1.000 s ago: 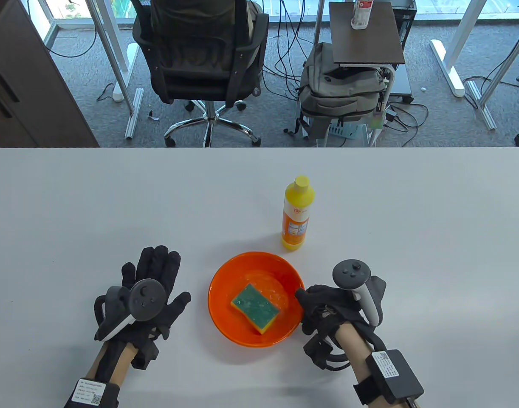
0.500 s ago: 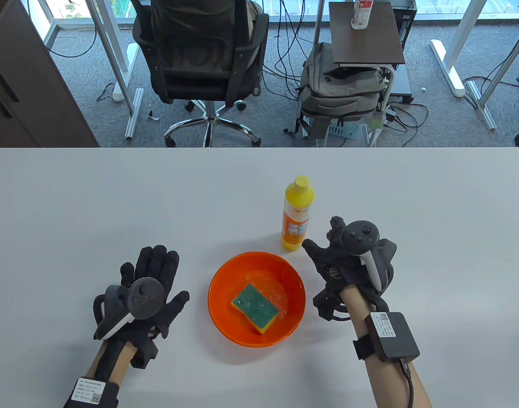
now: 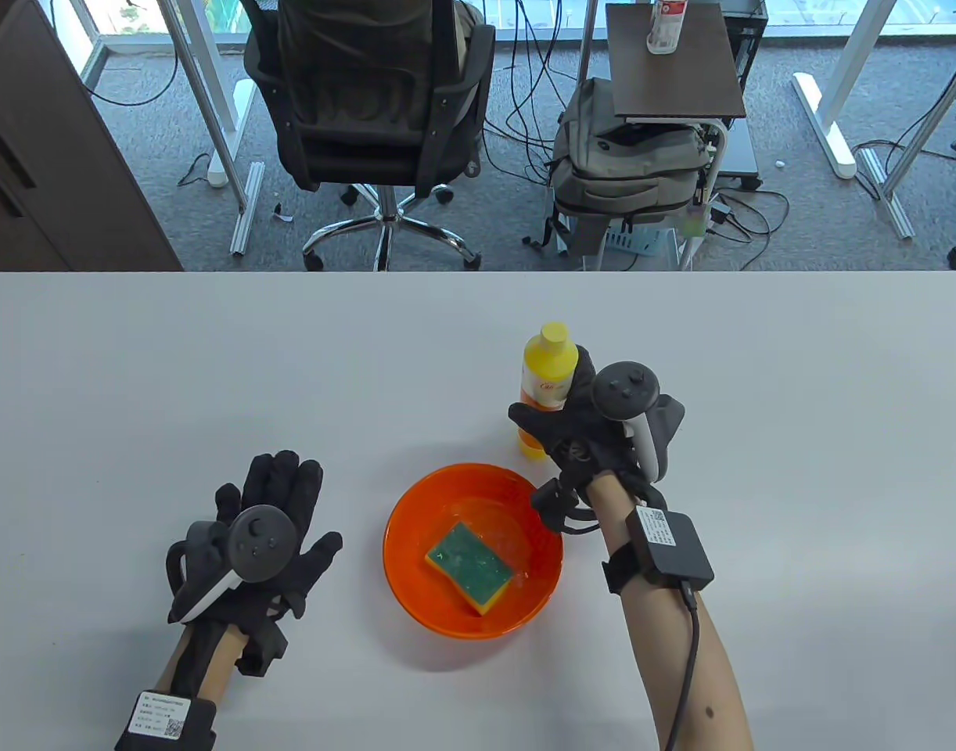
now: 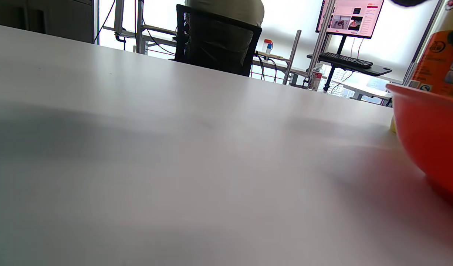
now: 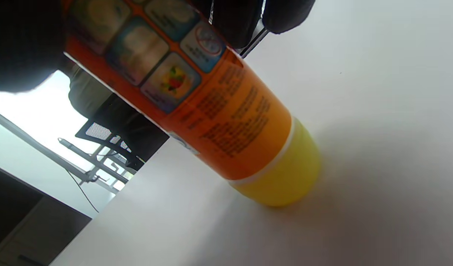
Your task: Squeeze dish soap on sponge and spread
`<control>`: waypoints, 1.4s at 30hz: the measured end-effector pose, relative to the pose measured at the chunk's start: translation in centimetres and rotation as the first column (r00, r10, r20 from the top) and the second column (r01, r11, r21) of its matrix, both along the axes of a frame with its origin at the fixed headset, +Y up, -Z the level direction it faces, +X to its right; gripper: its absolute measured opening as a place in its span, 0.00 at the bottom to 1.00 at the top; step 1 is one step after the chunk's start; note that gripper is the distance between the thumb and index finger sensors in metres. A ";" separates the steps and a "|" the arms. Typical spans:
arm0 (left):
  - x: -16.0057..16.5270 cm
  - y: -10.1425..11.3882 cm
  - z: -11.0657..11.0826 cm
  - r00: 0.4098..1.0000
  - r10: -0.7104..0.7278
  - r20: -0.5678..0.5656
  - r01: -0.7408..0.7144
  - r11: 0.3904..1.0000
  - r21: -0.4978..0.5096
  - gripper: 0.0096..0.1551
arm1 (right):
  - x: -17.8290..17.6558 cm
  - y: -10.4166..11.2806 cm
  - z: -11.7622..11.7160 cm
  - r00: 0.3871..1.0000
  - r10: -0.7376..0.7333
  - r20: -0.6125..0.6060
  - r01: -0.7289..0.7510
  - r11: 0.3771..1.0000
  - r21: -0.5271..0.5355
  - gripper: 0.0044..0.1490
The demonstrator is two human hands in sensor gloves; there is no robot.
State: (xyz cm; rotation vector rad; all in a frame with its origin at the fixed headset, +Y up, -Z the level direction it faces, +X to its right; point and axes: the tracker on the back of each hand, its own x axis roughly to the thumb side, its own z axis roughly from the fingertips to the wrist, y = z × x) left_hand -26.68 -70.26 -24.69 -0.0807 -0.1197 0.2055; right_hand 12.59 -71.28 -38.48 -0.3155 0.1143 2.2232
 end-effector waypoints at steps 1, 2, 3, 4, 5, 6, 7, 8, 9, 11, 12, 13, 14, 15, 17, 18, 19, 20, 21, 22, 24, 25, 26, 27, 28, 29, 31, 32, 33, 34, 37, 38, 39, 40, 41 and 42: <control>0.0 0.0 0.0 1.000 0.002 -0.001 -0.002 1.000 -0.001 0.51 | 0.0 -0.2 -0.1 0.999 -0.045 0.030 0.046 0.999 -0.007 0.65; 0.0 0.0 0.0 1.000 0.003 -0.002 -0.003 1.000 -0.001 0.51 | 0.0 -0.4 -0.3 0.996 -0.080 0.035 0.080 0.997 -0.008 0.62; 0.0 0.0 -0.1 1.000 0.003 -0.002 -0.003 1.000 -0.002 0.51 | 0.0 -0.6 -0.3 0.994 -0.098 0.039 0.098 0.995 -0.011 0.58; 0.0 0.0 -0.1 1.000 0.004 -0.001 -0.004 1.000 -0.004 0.51 | 0.1 -0.6 -0.3 0.992 -0.112 0.052 0.113 0.994 -0.006 0.57; 0.1 -0.1 -0.1 1.000 0.004 0.001 -0.004 1.000 -0.006 0.51 | 0.1 -0.7 -0.3 0.991 -0.120 0.055 0.120 0.993 -0.001 0.55; 0.1 -0.1 -0.1 1.000 0.004 0.003 -0.004 1.000 -0.008 0.51 | 0.3 -0.6 -0.2 0.990 -0.128 0.055 0.128 0.992 0.010 0.53; 0.2 -0.1 -0.1 1.000 0.004 0.006 -0.004 1.000 -0.009 0.51 | 0.4 -0.6 -0.1 0.989 -0.135 0.056 0.134 0.991 0.020 0.53; 0.3 -0.1 -0.1 1.000 0.010 0.010 -0.010 1.000 -0.005 0.50 | 0.6 -0.5 0.1 0.988 -0.145 0.055 0.142 0.989 0.046 0.52; 0.4 0.0 -0.1 1.000 0.021 0.011 -0.021 1.000 0.001 0.50 | 0.9 -0.2 0.4 0.987 -0.152 0.058 0.148 0.987 0.069 0.51; 0.6 0.3 -0.1 0.999 0.050 0.020 -0.050 0.999 0.008 0.50 | 1.4 0.4 1.0 0.980 -0.198 0.037 0.194 0.977 0.091 0.51; 0.8 0.5 -0.1 0.998 0.065 0.022 -0.065 0.998 0.016 0.50 | 1.6 0.9 1.5 0.976 -0.219 0.017 0.216 0.971 0.104 0.50; 1.1 0.8 -0.1 0.996 0.081 0.025 -0.082 0.996 0.027 0.50 | 1.8 1.3 1.9 0.972 -0.236 0.005 0.234 0.965 0.122 0.50; 1.5 1.3 0.0 0.994 0.105 0.036 -0.107 0.993 0.048 0.50 | 2.0 1.8 2.5 0.965 -0.261 -0.014 0.260 0.954 0.148 0.50; 1.8 1.7 0.1 0.991 0.124 0.044 -0.127 0.990 0.063 0.49 | 2.1 2.1 2.9 0.961 -0.276 -0.026 0.277 0.947 0.160 0.50; 2.7 2.9 0.3 0.982 0.176 0.073 -0.183 0.978 0.103 0.49 | 2.4 3.1 4.1 0.947 -0.314 -0.067 0.321 0.924 0.206 0.50; 3.1 3.5 0.5 0.975 0.203 0.089 -0.213 0.970 0.119 0.49 | 2.5 3.5 4.5 0.943 -0.324 -0.081 0.334 0.917 0.217 0.50; 3.6 4.3 0.7 0.963 0.244 0.113 -0.259 0.956 0.136 0.48 | 2.5 4.1 5.2 0.937 -0.329 -0.118 0.348 0.906 0.242 0.50; 4.0 5.0 0.9 0.953 0.273 0.132 -0.291 0.945 0.148 0.48 | 2.5 4.7 5.8 0.936 -0.322 -0.143 0.350 0.898 0.265 0.50; 4.3 5.9 1.0 0.940 0.302 0.156 -0.325 0.932 0.157 0.48 | 2.5 5.3 6.4 0.935 -0.312 -0.168 0.349 0.892 0.286 0.51; 4.7 6.9 1.2 0.926 0.331 0.181 -0.361 0.917 0.170 0.48 | 2.4 6.0 7.1 0.932 -0.296 -0.211 0.350 0.886 0.305 0.51; 5.2 8.8 1.5 0.899 0.377 0.221 -0.419 0.887 0.193 0.47 | 2.1 7.2 8.4 0.922 -0.270 -0.276 0.357 0.868 0.345 0.52; 5.5 9.7 1.6 0.885 0.397 0.244 -0.447 0.872 0.199 0.47 | 1.9 7.8 9.0 0.916 -0.264 -0.302 0.366 0.857 0.362 0.53; 5.7 10.8 1.7 0.866 0.420 0.273 -0.479 0.854 0.204 0.46 | 1.6 8.3 9.5 0.905 -0.258 -0.339 0.381 0.847 0.371 0.54; 5.9 11.8 1.9 0.847 0.444 0.293 -0.511 0.832 0.215 0.46 | 1.2 8.8 10.1 0.891 -0.255 -0.376 0.394 0.845 0.361 0.55; 6.1 12.8 2.1 0.825 0.470 0.315 -0.546 0.807 0.225 0.45 | 0.9 9.1 10.5 0.881 -0.244 -0.405 0.397 0.846 0.355 0.55; 6.3 13.8 2.4 0.800 0.496 0.339 -0.582 0.779 0.232 0.45 | 0.4 9.5 10.8 0.867 -0.225 -0.446 0.396 0.854 0.339 0.55; 6.6 15.2 2.8 0.754 0.537 0.378 -0.638 0.736 0.227 0.45 | -0.3 9.8 11.3 0.843 -0.196 -0.501 0.389 0.866 0.315 0.56; 6.8 15.9 3.1 0.725 0.558 0.405 -0.668 0.712 0.215 0.45 | -0.8 9.9 11.6 0.828 -0.186 -0.529 0.389 0.870 0.303 0.56; 7.0 16.6 3.2 0.705 0.558 0.438 -0.680 0.708 0.192 0.44 | -1.3 10.0 11.8 0.808 -0.178 -0.562 0.388 0.878 0.280 0.56; 7.1 16.9 3.3 0.697 0.552 0.457 -0.680 0.712 0.177 0.44 | -1.7 10.0 11.9 0.794 -0.170 -0.584 0.383 0.885 0.265 0.56; 7.3 17.5 3.6 0.690 0.546 0.475 -0.687 0.700 0.194 0.43 | -3.1 9.9 12.3 0.740 -0.105 -0.664 0.326 0.920 0.217 0.56; 7.3 17.5 3.5 0.696 0.535 0.478 -0.678 0.709 0.193 0.43 | -3.4 9.9 12.4 0.731 -0.080 -0.677 0.301 0.929 0.215 0.56; 7.3 17.4 3.5 0.709 0.518 0.479 -0.659 0.727 0.190 0.43 | -3.9 9.9 12.6 0.721 -0.041 -0.691 0.263 0.940 0.219 0.56; 7.3 17.3 3.5 0.717 0.506 0.479 -0.648 0.736 0.193 0.42 | -4.3 9.9 12.8 0.716 -0.012 -0.698 0.233 0.946 0.223 0.56; 7.3 17.2 3.4 0.729 0.489 0.479 -0.633 0.749 0.197 0.41 | -4.7 9.9 13.0 0.711 0.024 -0.702 0.202 0.950 0.238 0.56; 7.4 17.1 3.4 0.741 0.472 0.478 -0.615 0.763 0.200 0.40 | -5.1 9.9 13.1 0.707 0.060 -0.704 0.170 0.953 0.252 0.56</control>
